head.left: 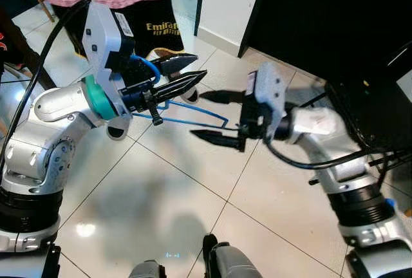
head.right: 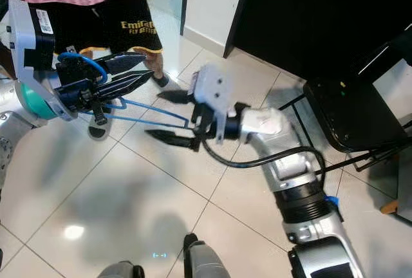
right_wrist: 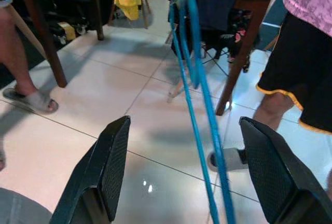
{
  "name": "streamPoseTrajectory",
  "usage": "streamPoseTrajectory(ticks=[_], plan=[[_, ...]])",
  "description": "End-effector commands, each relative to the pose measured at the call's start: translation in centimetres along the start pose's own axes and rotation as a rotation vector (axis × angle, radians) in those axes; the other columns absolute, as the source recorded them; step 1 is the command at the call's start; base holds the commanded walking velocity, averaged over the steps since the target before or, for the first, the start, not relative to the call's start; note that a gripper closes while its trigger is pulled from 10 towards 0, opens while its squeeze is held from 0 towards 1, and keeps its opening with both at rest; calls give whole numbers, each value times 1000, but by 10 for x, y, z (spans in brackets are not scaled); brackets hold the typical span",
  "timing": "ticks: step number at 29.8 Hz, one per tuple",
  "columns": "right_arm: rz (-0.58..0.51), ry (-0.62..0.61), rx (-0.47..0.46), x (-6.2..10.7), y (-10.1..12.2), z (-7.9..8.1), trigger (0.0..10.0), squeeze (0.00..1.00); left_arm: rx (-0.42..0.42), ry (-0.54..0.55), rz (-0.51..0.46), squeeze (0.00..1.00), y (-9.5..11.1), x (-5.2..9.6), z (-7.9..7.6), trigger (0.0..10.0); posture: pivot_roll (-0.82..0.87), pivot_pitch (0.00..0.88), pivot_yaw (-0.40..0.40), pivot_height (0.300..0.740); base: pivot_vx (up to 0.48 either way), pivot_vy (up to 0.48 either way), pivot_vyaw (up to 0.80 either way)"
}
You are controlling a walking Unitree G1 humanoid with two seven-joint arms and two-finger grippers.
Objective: Hang hanger
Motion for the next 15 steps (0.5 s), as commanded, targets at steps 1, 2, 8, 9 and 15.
streamPoseTrajectory(ticks=[1,2,8,9,15], plan=[[17,-6,-13,-1,-7,1,10000,0,-5,-18,-12,0,4,-3,-4,10000,31,156,-10,740,0,0,0],[17,-6,-13,-1,-7,1,10000,0,-5,-18,-12,0,4,-3,-4,10000,31,156,-10,740,0,0,0],[6,-35,-31,-8,-12,-3,10000,0,-1,-18,-26,0,6,-5,-4,10000,33,157,-12,740,0,0,0],[-6,-45,-38,-10,-11,-6,0,0,-1,-17,-27,0,7,-5,-4,10000,34,157,-12,740,0,0,0],[-32,-37,-61,-12,-7,-8,0,0,-3,-13,-23,0,6,-3,-4,10000,36,158,-15,740,0,0,0]])
Point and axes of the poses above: a point about 5 cm out from each wrist's last joint towards the gripper, its own x axis pointing back from the gripper into the wrist, its own y axis along the axis of the wrist's last joint, z = x × y, the point moved 3 cm from there along -x, pointing out of the wrist towards the gripper, and after that the axes turned 13 degrees about -x, right-handed, at the moved point
